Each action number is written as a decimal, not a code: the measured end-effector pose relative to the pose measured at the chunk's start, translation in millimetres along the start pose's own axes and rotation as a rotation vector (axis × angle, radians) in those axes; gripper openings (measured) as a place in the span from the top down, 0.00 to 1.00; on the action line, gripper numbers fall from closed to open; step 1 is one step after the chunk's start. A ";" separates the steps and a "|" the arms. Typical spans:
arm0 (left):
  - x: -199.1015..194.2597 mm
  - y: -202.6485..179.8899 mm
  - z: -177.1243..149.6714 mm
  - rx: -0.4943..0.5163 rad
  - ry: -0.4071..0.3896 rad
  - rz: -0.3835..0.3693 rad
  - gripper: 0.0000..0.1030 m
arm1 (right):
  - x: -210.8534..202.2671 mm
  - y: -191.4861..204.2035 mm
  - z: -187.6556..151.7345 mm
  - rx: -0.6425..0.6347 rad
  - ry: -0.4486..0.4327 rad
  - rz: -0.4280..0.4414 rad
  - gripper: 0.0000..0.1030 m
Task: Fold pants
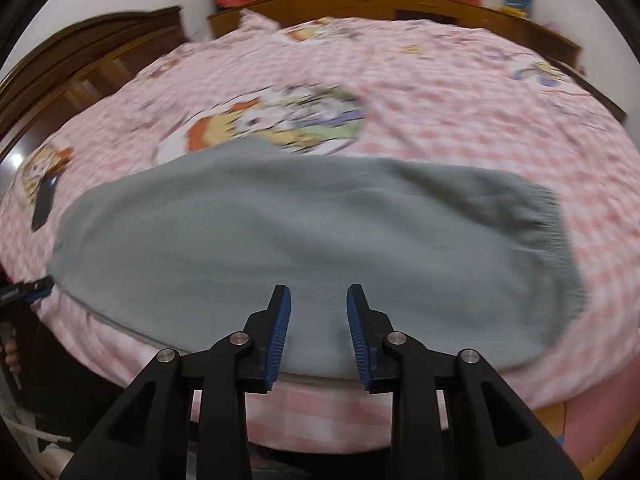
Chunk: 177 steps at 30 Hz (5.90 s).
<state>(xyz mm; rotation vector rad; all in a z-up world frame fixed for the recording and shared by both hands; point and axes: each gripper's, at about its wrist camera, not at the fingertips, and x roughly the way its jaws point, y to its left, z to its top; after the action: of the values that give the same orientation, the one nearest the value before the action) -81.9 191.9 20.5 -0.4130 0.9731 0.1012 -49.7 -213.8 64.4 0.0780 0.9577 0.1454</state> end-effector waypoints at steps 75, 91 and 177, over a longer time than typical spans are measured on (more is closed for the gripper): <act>-28.4 -293.3 1.3 0.521 -0.055 -0.435 0.90 | -53.5 -19.9 -14.5 0.093 -0.207 0.119 0.26; 49.6 -327.3 -58.8 0.593 0.190 -0.480 0.78 | -28.9 -47.7 -27.5 0.177 -0.126 0.128 0.26; 69.5 -211.3 42.3 0.393 0.013 -0.281 0.73 | 48.5 8.3 73.5 0.175 -0.042 0.337 0.94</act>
<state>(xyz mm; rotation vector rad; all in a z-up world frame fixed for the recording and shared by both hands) 46.6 7.4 46.6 -0.1841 0.9135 -0.3429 37.2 -198.1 68.4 0.4033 0.9086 0.3682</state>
